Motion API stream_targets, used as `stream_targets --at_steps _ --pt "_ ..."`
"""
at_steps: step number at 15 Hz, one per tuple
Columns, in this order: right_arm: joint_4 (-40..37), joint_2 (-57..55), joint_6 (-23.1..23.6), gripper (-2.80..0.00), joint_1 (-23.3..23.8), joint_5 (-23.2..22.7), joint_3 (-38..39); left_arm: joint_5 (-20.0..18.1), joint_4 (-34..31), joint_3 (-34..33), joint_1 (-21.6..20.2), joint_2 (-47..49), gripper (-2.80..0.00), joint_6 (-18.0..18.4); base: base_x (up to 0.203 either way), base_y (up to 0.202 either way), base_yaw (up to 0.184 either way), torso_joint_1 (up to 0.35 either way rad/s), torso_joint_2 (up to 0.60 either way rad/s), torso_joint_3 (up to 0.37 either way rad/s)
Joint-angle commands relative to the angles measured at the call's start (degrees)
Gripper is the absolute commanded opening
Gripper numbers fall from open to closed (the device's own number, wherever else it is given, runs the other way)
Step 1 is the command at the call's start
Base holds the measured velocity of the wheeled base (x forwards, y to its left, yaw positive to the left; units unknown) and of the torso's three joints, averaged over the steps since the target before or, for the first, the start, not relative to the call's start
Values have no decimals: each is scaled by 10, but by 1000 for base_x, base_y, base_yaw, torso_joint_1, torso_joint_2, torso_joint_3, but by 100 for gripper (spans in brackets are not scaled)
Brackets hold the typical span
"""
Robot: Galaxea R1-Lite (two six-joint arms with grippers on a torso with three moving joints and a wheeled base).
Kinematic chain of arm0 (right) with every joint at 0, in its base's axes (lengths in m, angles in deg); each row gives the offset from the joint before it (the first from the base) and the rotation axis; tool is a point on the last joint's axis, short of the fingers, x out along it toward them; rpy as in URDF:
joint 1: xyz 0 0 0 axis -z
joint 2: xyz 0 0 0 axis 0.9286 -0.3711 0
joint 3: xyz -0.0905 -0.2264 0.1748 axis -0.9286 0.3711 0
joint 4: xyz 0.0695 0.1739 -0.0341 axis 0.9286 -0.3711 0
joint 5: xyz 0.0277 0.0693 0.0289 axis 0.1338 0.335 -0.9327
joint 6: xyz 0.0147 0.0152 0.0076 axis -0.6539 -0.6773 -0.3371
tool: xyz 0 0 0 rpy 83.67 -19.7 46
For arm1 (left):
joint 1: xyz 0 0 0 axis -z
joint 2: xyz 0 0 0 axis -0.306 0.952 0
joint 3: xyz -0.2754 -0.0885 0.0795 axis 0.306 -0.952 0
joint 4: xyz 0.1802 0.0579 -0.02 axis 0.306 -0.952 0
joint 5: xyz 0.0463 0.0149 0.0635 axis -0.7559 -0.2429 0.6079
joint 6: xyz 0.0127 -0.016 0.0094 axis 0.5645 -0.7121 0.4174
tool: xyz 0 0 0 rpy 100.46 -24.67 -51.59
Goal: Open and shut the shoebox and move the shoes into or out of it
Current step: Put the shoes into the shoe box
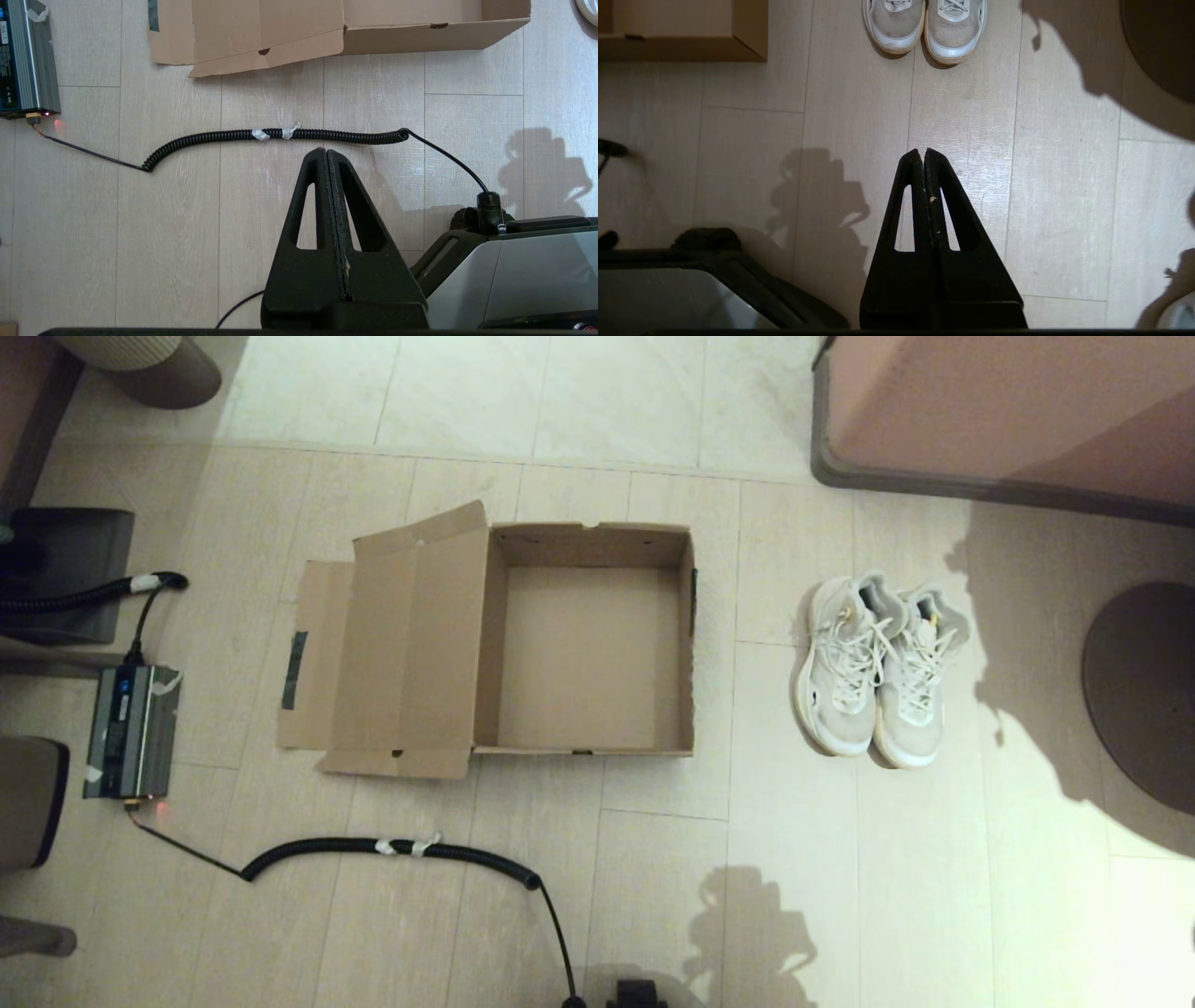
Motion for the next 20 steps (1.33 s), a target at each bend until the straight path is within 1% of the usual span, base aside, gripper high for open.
stream_targets --at_steps 1,3,5,6,7,9,11,12,14,17,18,20 --pt "1 -12 15 -280 0 -3 -16 0 0 -4 0 1 -280 0 0 0 0 0 0 0" --pt "1 -84 -3 -280 0 -15 -68 0 0 -4 0 1 -280 1 0 0 0 0 0 0" --pt "0 -240 -54 -280 -1 -39 -146 0 0 -4 0 1 -280 0 0 0 0 0 0 0" --pt "2 -326 -80 0 -1 -51 -179 0 0 -4 0 1 -280 0 0 0 0 0 0 0" --pt "10 -428 -109 0 -1 -62 -215 0 0 -4 0 1 -280 0 0 0 0 0 0 0" --pt "67 -622 -149 0 -1 -71 -271 0 0 -4 0 1 -280 0 0 0 0 0 0 0" --pt "176 -806 -173 0 0 -54 -329 0 0 -4 -1 1 -280 0 0 0 0 0 0 0" --pt "238 -891 -178 0 2 -42 -363 0 0 -4 0 1 -280 0 0 0 0 0 0 0" --pt "347 -1027 -171 0 11 -26 -442 0 0 -4 -1 1 -280 0 0 0 0 0 0 0" --pt "513 -1165 -151 0 24 -18 -558 0 0 -4 0 1 -280 0 0 0 0 0 0 0" --pt "550 -1197 -138 0 27 -17 -590 0 0 -4 -1 1 -280 0 0 0 0 0 0 0" --pt "584 -1231 -120 0 36 -19 -645 0 0 -4 0 1 -280 0 0 0 0 0 0 0"
